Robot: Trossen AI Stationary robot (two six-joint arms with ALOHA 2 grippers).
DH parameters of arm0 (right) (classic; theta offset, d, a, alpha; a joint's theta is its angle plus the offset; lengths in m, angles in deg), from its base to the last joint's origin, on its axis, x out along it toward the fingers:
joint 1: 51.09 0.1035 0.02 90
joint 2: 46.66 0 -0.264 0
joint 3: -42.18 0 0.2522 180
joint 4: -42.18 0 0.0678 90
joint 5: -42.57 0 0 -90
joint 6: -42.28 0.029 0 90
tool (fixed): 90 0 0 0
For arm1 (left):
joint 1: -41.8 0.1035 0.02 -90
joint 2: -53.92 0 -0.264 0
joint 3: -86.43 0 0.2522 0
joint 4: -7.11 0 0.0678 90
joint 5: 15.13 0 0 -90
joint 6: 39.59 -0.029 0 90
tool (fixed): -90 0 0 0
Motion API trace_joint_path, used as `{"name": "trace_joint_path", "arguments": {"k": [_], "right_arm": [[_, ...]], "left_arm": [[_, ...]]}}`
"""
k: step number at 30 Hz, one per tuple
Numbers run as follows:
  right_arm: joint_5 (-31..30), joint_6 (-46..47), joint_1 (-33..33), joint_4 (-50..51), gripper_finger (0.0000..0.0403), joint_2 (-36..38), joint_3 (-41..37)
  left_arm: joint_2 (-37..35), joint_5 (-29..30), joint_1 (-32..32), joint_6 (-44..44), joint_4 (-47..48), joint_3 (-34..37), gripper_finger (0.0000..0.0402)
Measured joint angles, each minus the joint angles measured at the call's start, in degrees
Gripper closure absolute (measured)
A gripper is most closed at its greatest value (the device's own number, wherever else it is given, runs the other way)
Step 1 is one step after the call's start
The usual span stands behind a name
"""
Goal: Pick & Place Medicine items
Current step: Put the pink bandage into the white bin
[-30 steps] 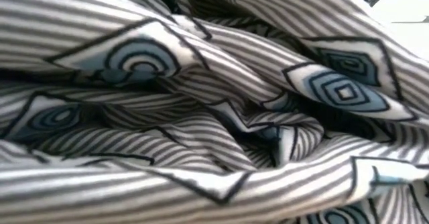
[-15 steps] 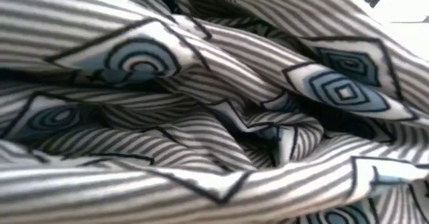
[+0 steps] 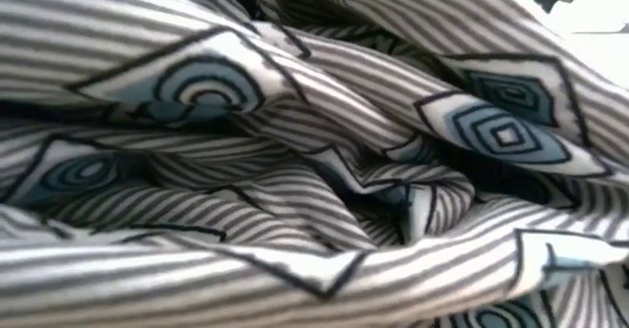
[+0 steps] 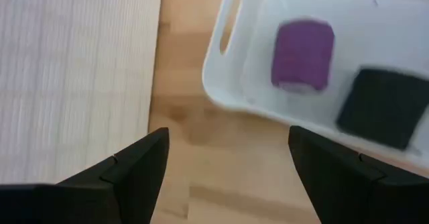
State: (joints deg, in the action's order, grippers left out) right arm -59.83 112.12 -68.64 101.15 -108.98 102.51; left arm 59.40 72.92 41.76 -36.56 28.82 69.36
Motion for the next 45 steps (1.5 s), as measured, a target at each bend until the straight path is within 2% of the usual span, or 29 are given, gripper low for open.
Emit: {"name": "trace_joint_path", "arguments": {"k": [8,14,21,30,36,42,45], "right_arm": [[-2.5,17.3,14.9,13.8,0.0101,-3.1,5.9],[2.7,21.6,22.5,19.8,0.0101,-9.7,13.3],[6.0,34.4,28.9,33.4,0.0101,-18.4,22.6],[14.7,46.3,37.1,40.0,0.0101,-27.7,31.3],[19.9,56.0,43.1,40.2,0.0101,-32.1,33.7],[20.7,61.4,48.9,40.1,0.0101,-36.0,36.7],[24.6,65.5,51.8,40.1,0.0101,-37.5,37.7]], "left_arm": [[0.0,0.0,0.0,0.0,0.0,0.0,0.0381],[0.0,0.0,0.0,0.0,0.0,0.0,0.0381],[0.0,0.0,0.0,0.0,0.0,0.0,0.0381],[0.0,0.0,0.0,0.0,0.0,0.0,0.0381],[0.0,0.0,0.0,0.0,0.0,0.0,0.0381],[0.0,0.0,0.0,0.0,0.0,0.0,0.0381],[0.0,0.0,0.0,0.0,0.0,0.0,0.0381]]}}
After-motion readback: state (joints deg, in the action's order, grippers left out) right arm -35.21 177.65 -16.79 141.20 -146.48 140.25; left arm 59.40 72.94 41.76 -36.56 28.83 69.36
